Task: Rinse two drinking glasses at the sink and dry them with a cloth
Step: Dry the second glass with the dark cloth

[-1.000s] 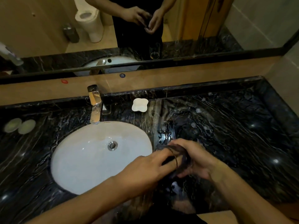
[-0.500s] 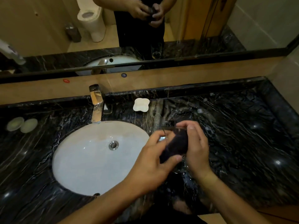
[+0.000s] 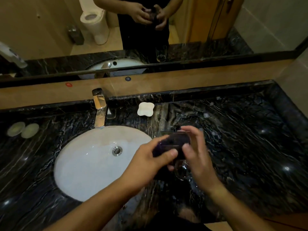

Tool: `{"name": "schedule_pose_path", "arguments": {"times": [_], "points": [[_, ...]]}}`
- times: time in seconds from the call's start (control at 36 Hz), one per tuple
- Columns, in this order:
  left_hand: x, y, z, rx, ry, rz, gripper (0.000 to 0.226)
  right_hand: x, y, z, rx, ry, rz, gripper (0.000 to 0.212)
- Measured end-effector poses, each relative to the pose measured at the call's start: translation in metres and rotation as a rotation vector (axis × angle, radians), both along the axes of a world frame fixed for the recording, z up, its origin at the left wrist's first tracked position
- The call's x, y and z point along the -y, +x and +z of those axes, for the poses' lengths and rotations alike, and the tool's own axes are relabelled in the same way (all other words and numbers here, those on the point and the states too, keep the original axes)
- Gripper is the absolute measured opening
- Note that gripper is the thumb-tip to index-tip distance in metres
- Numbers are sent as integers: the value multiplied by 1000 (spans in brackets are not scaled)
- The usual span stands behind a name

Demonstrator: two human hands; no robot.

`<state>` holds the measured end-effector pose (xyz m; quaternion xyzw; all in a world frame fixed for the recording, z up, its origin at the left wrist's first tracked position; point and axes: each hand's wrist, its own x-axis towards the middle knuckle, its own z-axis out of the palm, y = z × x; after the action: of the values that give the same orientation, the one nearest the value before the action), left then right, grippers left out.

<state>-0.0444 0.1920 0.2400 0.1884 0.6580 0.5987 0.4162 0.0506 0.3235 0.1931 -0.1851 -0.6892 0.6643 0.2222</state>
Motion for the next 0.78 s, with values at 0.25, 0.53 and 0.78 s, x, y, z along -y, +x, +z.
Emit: {"name": "schedule_pose_path", "arguments": {"times": [0.25,0.53,0.78], "points": [[-1,14,-9,-626,-63,-190,48,1,-11,1,31,-80,-205,27],[19,-21,-32,-1413,-49,-656,58,-18,-7,7,477,-742,332,59],[-8,-12,-1,182,64,-1,23,-3,-7,-16,39,218,-82,41]]}}
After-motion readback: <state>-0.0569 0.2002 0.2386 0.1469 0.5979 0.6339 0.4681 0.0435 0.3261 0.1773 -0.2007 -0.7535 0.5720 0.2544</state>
